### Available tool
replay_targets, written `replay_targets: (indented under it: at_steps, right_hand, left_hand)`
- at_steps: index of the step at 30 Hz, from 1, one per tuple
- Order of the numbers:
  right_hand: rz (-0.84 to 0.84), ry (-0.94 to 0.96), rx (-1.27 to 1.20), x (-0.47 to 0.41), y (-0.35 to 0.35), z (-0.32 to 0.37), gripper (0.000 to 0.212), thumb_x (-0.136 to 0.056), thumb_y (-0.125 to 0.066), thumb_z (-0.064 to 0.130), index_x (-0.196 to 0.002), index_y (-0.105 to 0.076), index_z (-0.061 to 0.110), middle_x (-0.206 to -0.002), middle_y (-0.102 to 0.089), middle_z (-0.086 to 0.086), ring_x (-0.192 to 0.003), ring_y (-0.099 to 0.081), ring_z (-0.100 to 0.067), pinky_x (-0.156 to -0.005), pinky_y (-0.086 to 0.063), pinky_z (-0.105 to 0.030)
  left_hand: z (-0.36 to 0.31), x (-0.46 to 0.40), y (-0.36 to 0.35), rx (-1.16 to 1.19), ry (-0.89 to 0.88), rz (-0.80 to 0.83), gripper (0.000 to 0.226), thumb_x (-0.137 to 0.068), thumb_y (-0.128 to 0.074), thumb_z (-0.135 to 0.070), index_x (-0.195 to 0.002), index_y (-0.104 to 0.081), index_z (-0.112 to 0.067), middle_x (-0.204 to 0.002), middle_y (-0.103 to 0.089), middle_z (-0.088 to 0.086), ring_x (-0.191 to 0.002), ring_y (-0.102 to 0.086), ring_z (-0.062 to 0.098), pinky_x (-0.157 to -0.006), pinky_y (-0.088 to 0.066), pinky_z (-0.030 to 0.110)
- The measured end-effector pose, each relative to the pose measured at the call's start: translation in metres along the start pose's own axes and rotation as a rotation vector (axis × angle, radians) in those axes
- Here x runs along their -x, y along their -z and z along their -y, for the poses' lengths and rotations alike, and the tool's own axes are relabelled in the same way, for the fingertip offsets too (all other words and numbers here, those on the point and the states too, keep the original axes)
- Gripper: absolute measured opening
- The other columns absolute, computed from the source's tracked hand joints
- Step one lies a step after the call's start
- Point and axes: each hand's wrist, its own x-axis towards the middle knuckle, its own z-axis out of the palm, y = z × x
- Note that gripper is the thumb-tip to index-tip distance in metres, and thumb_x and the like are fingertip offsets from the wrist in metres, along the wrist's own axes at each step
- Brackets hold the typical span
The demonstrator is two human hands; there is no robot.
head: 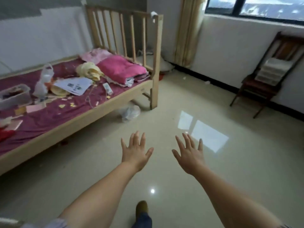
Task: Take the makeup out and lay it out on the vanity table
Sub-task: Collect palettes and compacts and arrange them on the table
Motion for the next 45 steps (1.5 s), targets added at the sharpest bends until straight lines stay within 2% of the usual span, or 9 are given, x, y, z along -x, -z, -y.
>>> replay_targets:
  at_steps: [3, 8, 13, 16, 19, 23, 34, 42, 45]
  right_hand:
    - [-0.006, -0.126, -0.017, -0.012, -0.005, -0.055, 0.088, -0.07, 0.02, 0.063, -0.15, 0.005, 0.031, -0.16, 0.008, 0.0, -0.147, 0.008, -0.02, -0.113, 0.01, -0.058]
    - [0.011, -0.306, -0.055, -0.071, -0.002, -0.143, 0.062, -0.096, -0.012, 0.056, -0.15, 0.004, 0.03, -0.159, 0.009, 0.0, -0.147, 0.01, -0.02, -0.114, 0.007, -0.058]
    - [-0.001, -0.403, -0.152, -0.156, 0.015, -0.199, 0.06, -0.097, -0.016, 0.053, -0.15, 0.001, 0.031, -0.159, 0.008, 0.001, -0.147, 0.009, -0.019, -0.114, 0.004, -0.057]
    - [-0.01, -0.485, -0.21, -0.191, 0.022, -0.239, 0.062, -0.095, -0.011, 0.058, -0.15, 0.0, 0.032, -0.159, 0.007, 0.001, -0.147, 0.008, -0.019, -0.114, 0.002, -0.057]
    - [0.001, -0.581, -0.213, -0.202, 0.021, -0.296, 0.08, -0.077, 0.009, 0.065, -0.15, -0.002, 0.033, -0.159, 0.003, 0.001, -0.147, 0.006, -0.018, -0.114, 0.002, -0.057]
    - [0.034, -0.731, -0.235, -0.219, 0.021, -0.39, 0.059, -0.097, -0.016, 0.054, -0.15, -0.003, 0.032, -0.16, 0.001, 0.0, -0.147, 0.006, -0.019, -0.114, 0.003, -0.056]
    - [0.01, -0.772, -0.14, -0.337, 0.073, -0.677, 0.058, -0.098, -0.018, 0.052, -0.15, -0.003, 0.031, -0.159, 0.001, -0.002, -0.147, 0.006, -0.019, -0.115, 0.003, -0.055]
    - [0.066, -0.757, -0.163, -0.457, 0.079, -0.802, 0.058, -0.098, -0.017, 0.052, -0.151, -0.002, 0.03, -0.16, 0.002, -0.003, -0.147, 0.007, -0.019, -0.115, 0.004, -0.055]
    - [0.067, -0.78, -0.176, -0.52, 0.081, -0.849, 0.058, -0.099, -0.017, 0.052, -0.151, -0.003, 0.03, -0.16, 0.001, -0.003, -0.147, 0.007, -0.019, -0.115, 0.004, -0.055]
  left_hand:
    - [-0.046, -0.049, -0.004, -0.015, -0.096, 0.025, 0.069, -0.095, -0.019, -0.056, -0.15, 0.003, -0.02, -0.157, 0.003, 0.007, -0.145, 0.002, 0.022, -0.113, 0.003, 0.059]
    - [-0.115, -0.148, 0.0, -0.018, -0.231, 0.035, 0.068, -0.095, -0.021, -0.056, -0.149, 0.002, -0.021, -0.157, 0.002, 0.006, -0.145, 0.002, 0.022, -0.112, 0.001, 0.058]
    - [-0.169, -0.258, 0.015, -0.011, -0.327, 0.099, 0.069, -0.095, -0.022, -0.057, -0.149, 0.002, -0.023, -0.158, 0.003, 0.005, -0.145, 0.0, 0.023, -0.113, -0.012, 0.051]
    - [-0.213, -0.322, 0.025, -0.047, -0.386, 0.103, 0.069, -0.095, -0.022, -0.057, -0.15, 0.002, -0.022, -0.158, 0.001, 0.006, -0.145, -0.002, 0.024, -0.112, -0.013, 0.05]
    - [-0.275, -0.366, 0.025, -0.081, -0.485, 0.137, 0.069, -0.095, -0.02, -0.057, -0.15, 0.003, -0.022, -0.158, 0.0, 0.006, -0.144, -0.005, 0.025, -0.113, -0.012, 0.052]
    - [-0.366, -0.422, 0.018, -0.12, -0.621, 0.152, 0.068, -0.095, -0.02, -0.057, -0.15, 0.003, -0.023, -0.158, -0.002, 0.006, -0.144, -0.007, 0.025, -0.112, -0.014, 0.052]
    - [-0.621, -0.606, 0.035, -0.059, -0.68, 0.107, 0.067, -0.096, -0.02, -0.057, -0.15, 0.002, -0.024, -0.158, -0.004, 0.006, -0.145, -0.004, 0.021, -0.114, -0.015, 0.05]
    - [-0.735, -0.747, 0.033, -0.082, -0.71, 0.136, 0.066, -0.096, -0.018, -0.056, -0.15, 0.002, -0.025, -0.158, -0.004, 0.005, -0.145, -0.006, 0.021, -0.115, -0.011, 0.049]
    - [-0.771, -0.82, 0.034, -0.089, -0.724, 0.11, 0.073, -0.089, -0.006, -0.064, -0.15, 0.0, -0.025, -0.158, -0.005, 0.005, -0.144, -0.008, 0.021, -0.114, -0.013, 0.049]
